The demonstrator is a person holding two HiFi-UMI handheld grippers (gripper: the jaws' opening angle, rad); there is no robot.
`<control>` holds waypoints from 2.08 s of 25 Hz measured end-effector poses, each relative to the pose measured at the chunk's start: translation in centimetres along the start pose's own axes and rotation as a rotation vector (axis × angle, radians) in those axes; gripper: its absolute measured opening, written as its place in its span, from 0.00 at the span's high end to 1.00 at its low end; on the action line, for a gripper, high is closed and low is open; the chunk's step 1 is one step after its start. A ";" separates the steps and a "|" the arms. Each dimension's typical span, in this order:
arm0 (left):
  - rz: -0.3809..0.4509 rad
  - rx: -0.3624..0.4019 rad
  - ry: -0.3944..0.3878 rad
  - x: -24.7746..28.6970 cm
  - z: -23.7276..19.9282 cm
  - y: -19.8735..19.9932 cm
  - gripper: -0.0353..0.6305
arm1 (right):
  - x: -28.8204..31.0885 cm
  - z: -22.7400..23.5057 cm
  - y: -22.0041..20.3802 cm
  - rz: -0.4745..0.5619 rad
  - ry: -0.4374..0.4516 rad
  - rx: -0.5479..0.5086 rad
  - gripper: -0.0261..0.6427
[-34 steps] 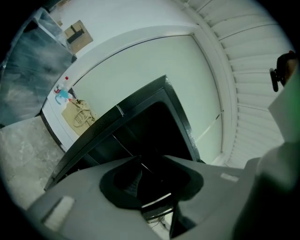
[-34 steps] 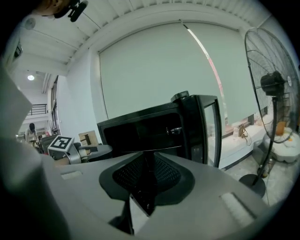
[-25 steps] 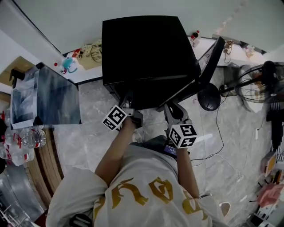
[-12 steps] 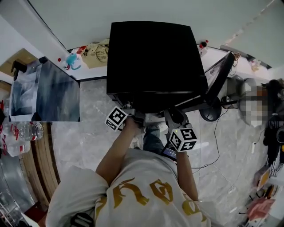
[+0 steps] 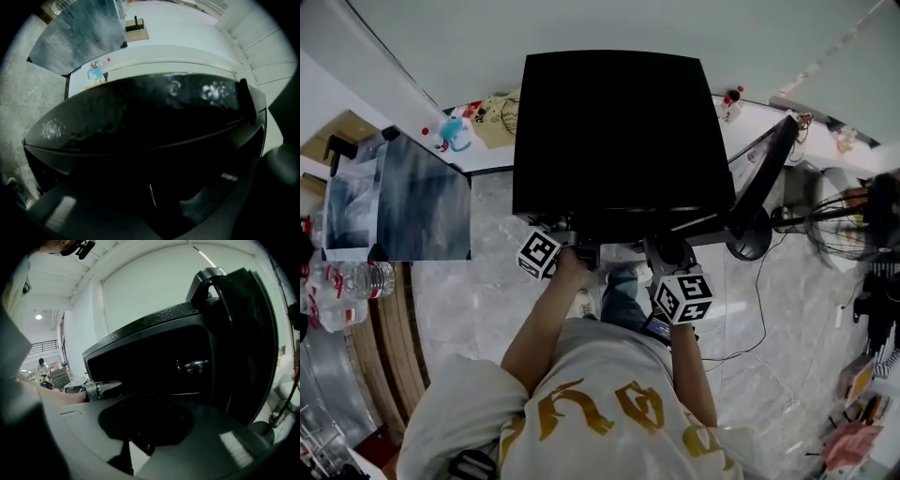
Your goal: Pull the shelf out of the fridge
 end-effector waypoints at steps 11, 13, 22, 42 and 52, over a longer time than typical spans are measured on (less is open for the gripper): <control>0.032 -0.093 -0.013 0.4 -0.9 0.2 0.92 | -0.5 1.4 -0.4 -0.006 -0.014 0.024 0.83; 0.032 -0.094 -0.012 0.3 -1.0 0.2 0.92 | -0.4 1.2 -0.3 -0.004 -0.007 0.021 0.83; 0.012 -0.125 -0.015 -1.4 -1.2 -0.4 0.93 | -1.1 0.6 -0.1 0.005 -0.006 0.009 0.83; -0.043 -0.187 -0.023 -8.6 -1.2 -3.0 0.93 | -4.3 -3.6 -1.5 0.012 -0.004 0.000 0.83; -0.051 -0.226 -0.034 -10.7 -0.5 -4.0 0.93 | -5.0 -4.7 -2.1 0.022 0.006 0.002 0.84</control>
Point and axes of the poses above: the fingertips, and each gripper's own axes: x forward along the fingers, z to its right, y out of its top, the point moved 4 cm from there along -x, backward along the fingers, and after that the axes turned 11 degrees about -x, right-handed, at the moved point
